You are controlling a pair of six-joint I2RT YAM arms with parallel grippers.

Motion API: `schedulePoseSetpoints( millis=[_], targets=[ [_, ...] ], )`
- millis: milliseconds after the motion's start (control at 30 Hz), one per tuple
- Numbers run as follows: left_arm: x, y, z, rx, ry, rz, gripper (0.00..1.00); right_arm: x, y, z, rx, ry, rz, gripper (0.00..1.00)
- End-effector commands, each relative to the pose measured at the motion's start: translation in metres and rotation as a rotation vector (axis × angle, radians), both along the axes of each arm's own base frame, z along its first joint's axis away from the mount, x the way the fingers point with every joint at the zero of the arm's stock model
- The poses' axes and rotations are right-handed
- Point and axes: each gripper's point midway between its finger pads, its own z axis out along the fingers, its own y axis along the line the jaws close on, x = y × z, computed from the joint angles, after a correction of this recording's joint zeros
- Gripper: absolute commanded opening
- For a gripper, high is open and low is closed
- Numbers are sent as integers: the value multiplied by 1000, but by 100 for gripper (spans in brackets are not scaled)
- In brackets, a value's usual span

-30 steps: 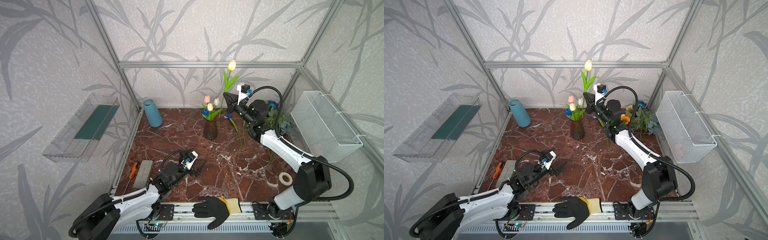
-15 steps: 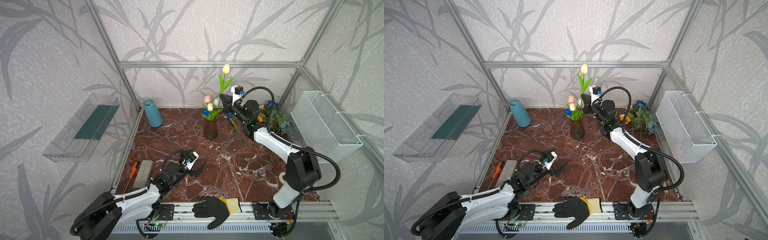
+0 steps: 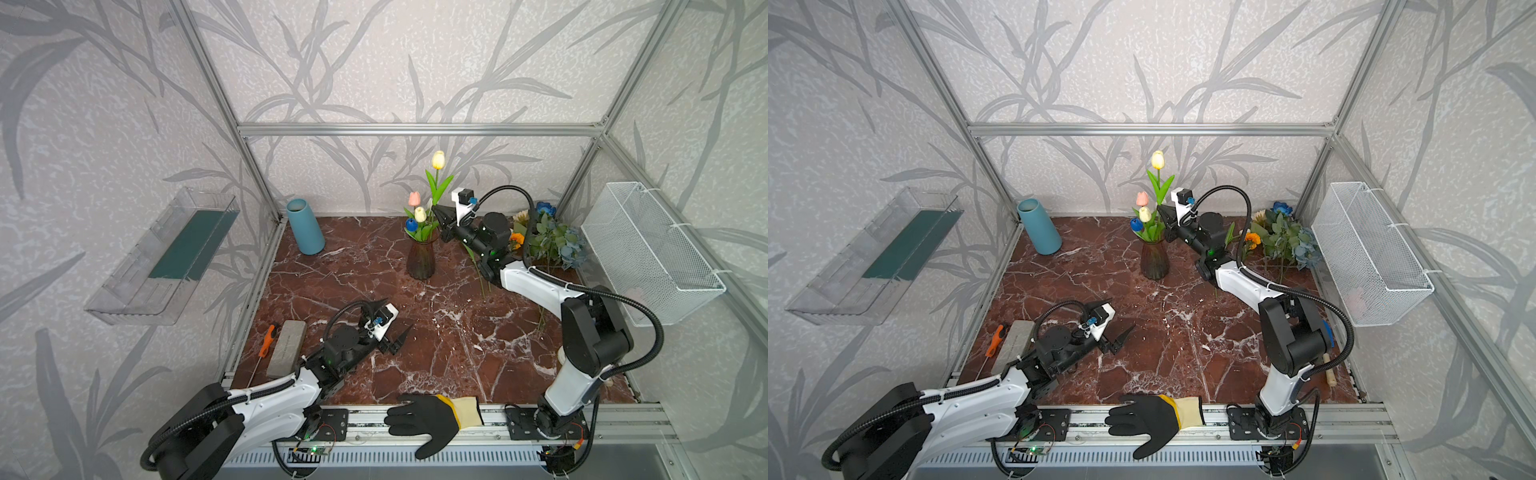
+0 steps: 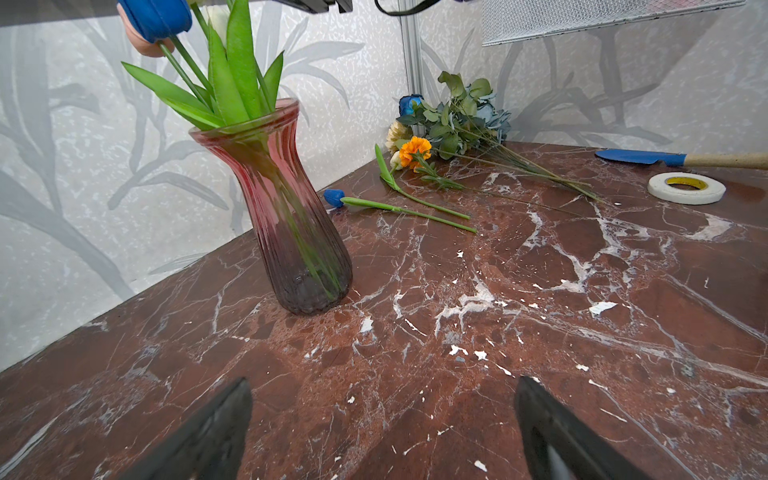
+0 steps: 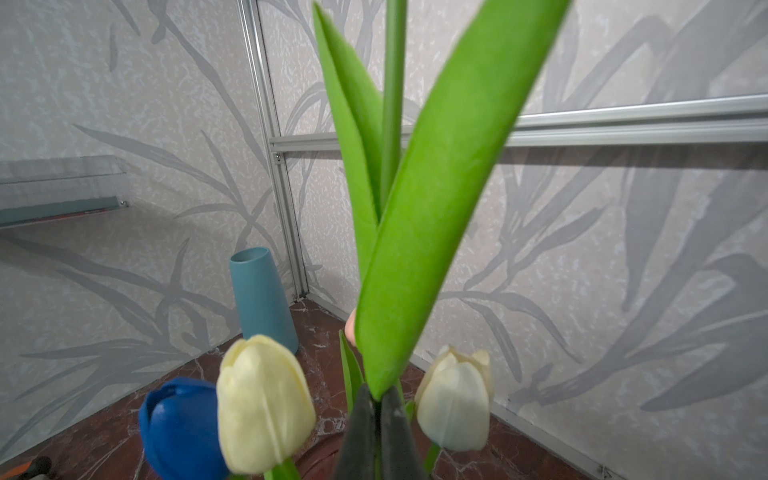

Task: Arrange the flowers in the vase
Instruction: 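Lower the blue tulip stem into the pink vase and open the right gripper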

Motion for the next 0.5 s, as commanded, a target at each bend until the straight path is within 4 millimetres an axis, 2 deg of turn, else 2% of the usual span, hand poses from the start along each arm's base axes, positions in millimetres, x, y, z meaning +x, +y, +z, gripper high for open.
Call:
schedulePoseSetpoints(
  millis=[0, 133, 233, 467],
  targets=[
    [1, -4, 6, 5, -20, -9, 98, -2, -1, 0, -4, -48, 4, 0],
    [1, -4, 5, 9, -18, -8, 98, -2, -4, -9, -26, -29, -17, 0],
    [2, -4, 5, 12, -18, -7, 98, 0, -6, -19, -65, 20, -40, 13],
    [2, -4, 6, 11, -17, -8, 98, 5, -7, -32, -214, 110, -106, 21]
  ],
)
